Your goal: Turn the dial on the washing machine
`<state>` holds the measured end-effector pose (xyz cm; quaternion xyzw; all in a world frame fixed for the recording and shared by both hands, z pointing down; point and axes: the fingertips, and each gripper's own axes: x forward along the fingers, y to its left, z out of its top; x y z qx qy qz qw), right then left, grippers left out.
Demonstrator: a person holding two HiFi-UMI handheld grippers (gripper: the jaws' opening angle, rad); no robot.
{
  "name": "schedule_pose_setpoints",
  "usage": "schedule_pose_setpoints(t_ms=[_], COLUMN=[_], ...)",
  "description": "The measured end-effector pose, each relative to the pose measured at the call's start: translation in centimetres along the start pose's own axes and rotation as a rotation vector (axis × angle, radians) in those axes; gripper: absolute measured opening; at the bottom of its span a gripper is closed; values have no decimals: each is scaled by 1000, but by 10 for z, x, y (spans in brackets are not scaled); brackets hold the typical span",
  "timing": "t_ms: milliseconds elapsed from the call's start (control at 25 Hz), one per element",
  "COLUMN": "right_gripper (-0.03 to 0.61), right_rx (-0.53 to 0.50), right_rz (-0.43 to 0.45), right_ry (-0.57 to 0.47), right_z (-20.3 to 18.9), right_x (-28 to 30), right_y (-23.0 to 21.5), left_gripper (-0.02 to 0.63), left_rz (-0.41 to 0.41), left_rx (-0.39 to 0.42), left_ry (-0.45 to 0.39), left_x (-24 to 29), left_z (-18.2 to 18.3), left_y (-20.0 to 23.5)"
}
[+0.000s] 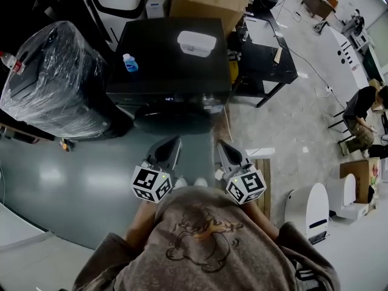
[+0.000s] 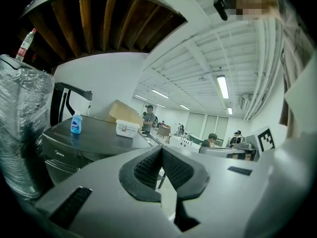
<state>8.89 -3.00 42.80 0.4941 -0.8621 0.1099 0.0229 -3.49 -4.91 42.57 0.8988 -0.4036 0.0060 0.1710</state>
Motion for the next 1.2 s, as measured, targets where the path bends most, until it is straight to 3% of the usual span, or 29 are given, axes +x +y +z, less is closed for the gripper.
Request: schedule_pose_setpoints(t_ms=[400, 1200], right_gripper=[0, 0], right_rx=[-36, -15], right_rz=[-29, -45], right_ry=[0, 16], right_z=[3, -1], right_x=[3, 9], right_y=[-11, -25], left_gripper=[-8, -8], left_rz=[50, 81], left_rx=[-5, -9], left_ry=[2, 28], left_x=[-6, -3], left_z=[5, 2], left_y=[14, 17])
